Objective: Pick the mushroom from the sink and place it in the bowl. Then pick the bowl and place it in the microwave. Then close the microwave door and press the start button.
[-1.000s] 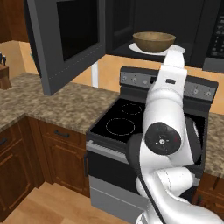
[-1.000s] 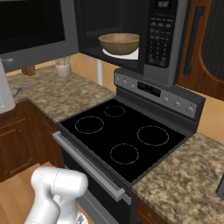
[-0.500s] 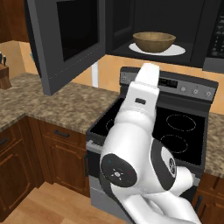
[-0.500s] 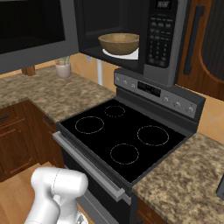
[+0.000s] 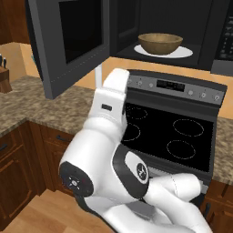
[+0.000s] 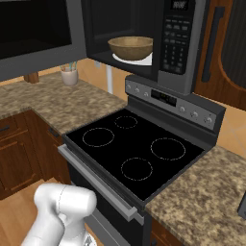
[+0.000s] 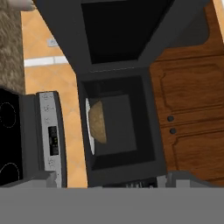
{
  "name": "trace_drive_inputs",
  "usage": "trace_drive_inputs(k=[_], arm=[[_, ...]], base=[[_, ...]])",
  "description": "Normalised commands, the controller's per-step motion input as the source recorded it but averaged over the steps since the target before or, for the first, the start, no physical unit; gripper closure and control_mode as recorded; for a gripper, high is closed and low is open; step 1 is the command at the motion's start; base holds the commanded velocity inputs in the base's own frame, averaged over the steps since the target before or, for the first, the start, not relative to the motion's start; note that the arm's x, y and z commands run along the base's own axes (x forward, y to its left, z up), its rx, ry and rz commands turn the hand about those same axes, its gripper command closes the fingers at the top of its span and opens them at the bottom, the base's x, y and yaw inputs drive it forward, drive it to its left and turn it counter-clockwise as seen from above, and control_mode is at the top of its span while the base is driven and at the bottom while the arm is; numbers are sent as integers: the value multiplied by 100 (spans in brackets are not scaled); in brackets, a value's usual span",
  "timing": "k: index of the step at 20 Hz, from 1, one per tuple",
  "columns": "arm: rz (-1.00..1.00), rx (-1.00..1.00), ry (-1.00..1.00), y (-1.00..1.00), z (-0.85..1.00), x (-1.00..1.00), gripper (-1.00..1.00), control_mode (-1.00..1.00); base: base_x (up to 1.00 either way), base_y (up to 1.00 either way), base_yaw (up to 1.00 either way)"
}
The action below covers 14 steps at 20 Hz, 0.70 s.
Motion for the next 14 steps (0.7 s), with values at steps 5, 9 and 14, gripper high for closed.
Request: trace_drive_inputs(k=[5,9,14], arm=[[0,-5,2,87,-22,60,-100,-100],[0,-4,0,74,-3,4,-100,-100],[0,-1,0,63,-1,5,-100,-100]], base=[[0,0,0],[0,0,0],[0,0,0]])
